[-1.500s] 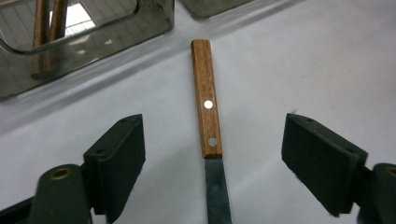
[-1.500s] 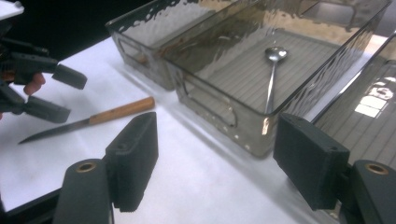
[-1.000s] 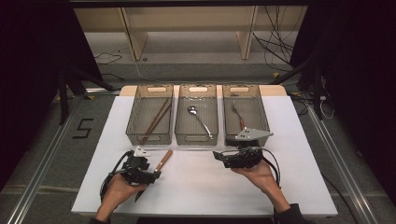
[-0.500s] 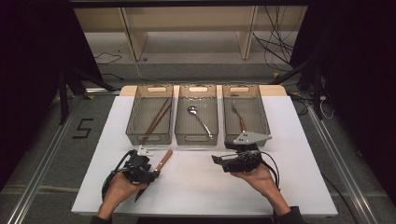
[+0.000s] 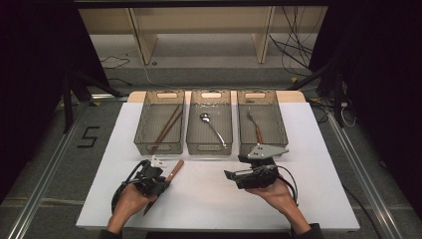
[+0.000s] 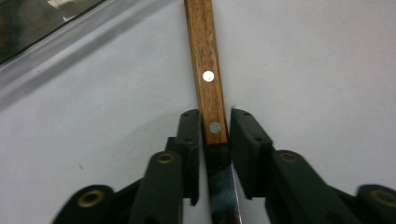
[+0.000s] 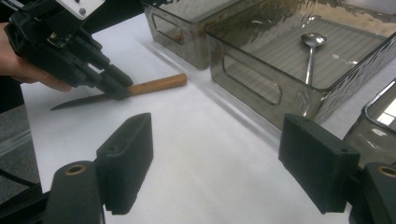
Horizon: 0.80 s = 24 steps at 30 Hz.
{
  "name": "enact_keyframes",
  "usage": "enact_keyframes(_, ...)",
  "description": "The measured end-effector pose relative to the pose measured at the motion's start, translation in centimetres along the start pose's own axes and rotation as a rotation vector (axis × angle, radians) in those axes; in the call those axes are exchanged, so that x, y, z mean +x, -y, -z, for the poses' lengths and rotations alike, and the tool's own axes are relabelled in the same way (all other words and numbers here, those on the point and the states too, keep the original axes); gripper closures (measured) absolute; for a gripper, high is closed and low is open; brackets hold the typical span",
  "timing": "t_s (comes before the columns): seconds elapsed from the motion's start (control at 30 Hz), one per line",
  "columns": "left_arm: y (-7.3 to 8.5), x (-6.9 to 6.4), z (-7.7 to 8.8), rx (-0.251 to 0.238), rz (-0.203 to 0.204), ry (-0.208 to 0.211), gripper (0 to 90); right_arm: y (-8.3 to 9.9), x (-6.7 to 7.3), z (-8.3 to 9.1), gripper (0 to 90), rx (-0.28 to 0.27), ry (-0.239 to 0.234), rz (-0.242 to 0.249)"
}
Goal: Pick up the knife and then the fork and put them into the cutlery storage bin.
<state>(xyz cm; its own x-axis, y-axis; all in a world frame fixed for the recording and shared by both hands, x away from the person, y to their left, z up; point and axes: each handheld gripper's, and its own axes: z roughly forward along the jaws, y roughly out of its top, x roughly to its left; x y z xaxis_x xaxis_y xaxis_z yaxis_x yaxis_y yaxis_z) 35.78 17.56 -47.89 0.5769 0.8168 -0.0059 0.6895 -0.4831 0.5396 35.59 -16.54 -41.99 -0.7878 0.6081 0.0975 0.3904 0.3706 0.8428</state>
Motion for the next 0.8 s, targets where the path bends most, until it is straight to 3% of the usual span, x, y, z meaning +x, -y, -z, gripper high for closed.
enact_keyframes(0.23, 0.1, 0.1, 0.0, -0.011, 0.002, 0.010, 76.8, 0.1, 0.2, 0.1, 26.9, -0.001, -0.006, 0.003)
enact_keyframes(0.47, -0.2, -0.2, 0.9, -0.054, 0.001, 0.070, 77.0, 0.1, 0.6, 0.0, 27.0, -0.002, -0.020, 0.014)
enact_keyframes(0.8, -2.0, -2.3, 2.5, -0.072, -0.072, 0.182, 76.9, 0.4, 2.5, -0.5, 27.1, -0.018, -0.045, 0.076)
